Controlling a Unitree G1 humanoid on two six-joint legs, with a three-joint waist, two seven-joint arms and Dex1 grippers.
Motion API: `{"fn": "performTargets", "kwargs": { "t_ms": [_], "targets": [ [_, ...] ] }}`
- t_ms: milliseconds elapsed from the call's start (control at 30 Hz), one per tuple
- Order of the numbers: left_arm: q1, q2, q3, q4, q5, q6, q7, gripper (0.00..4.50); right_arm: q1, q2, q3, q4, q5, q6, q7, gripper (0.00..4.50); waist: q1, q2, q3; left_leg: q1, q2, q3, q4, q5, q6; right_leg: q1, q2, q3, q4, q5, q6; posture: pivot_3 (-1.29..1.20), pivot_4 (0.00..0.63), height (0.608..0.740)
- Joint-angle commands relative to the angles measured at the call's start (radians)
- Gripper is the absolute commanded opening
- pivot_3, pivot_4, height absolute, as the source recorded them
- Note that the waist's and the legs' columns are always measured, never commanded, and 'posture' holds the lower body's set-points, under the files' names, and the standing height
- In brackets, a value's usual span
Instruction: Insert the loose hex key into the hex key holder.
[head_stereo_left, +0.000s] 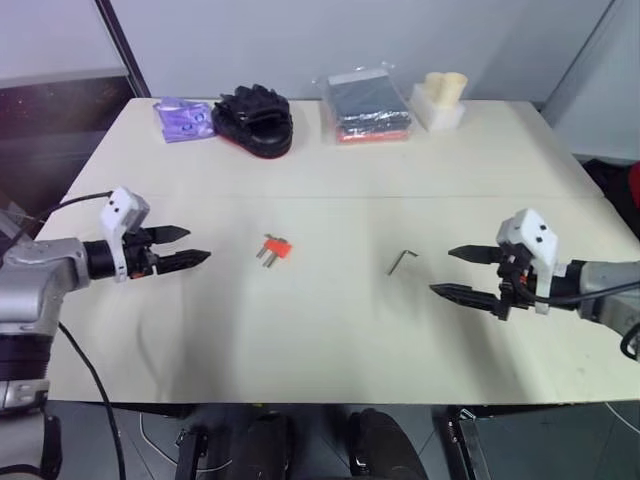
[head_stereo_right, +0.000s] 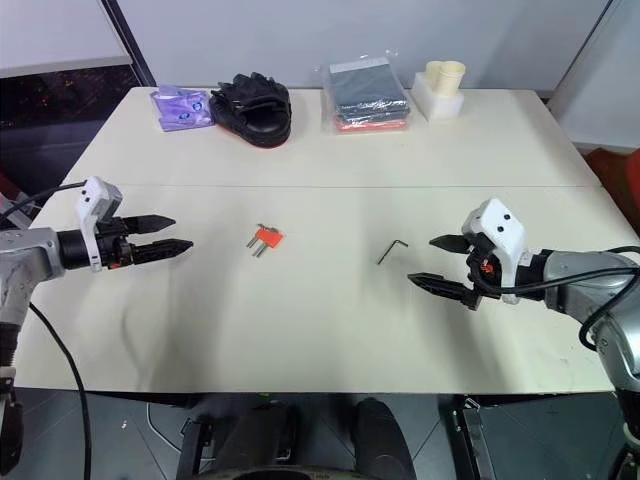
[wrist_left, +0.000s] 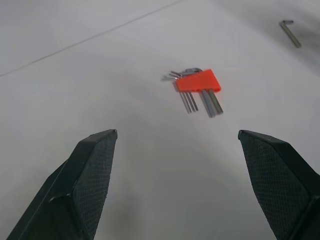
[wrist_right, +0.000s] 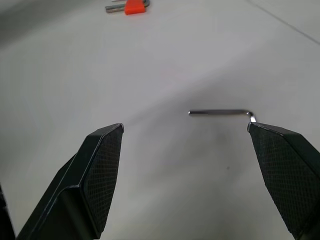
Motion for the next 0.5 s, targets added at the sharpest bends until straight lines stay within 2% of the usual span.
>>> {"fn": "performTargets", "kwargs": {
  "t_ms": [33, 500],
  "targets": [
    [-0.006, 0.003, 0.035, -0.018, -0.009, -0.013, 0.012, 4.06, -0.020, 0.009, -0.012, 0.004, -0.003, -0.022, -0.011, 4.14, 0.000, 0.000, 0.000, 0.000, 0.000, 0.000, 0.000, 0.000, 0.000, 0.000, 0.000, 0.000, 0.000, 0.000, 0.000, 0.00, 0.150, 0.740],
    [-0.041, -0.028, 0.028, 0.021, 0.004, -0.050, 0.039, 4.06, -0.037, 0.011, -0.002, 0.028, -0.020, -0.039, -0.030, 4.14, 0.000, 0.000, 0.000, 0.000, 0.000, 0.000, 0.000, 0.000, 0.000, 0.000, 0.000, 0.000, 0.000, 0.000, 0.000, 0.00, 0.150, 0.740]
  ]
}}
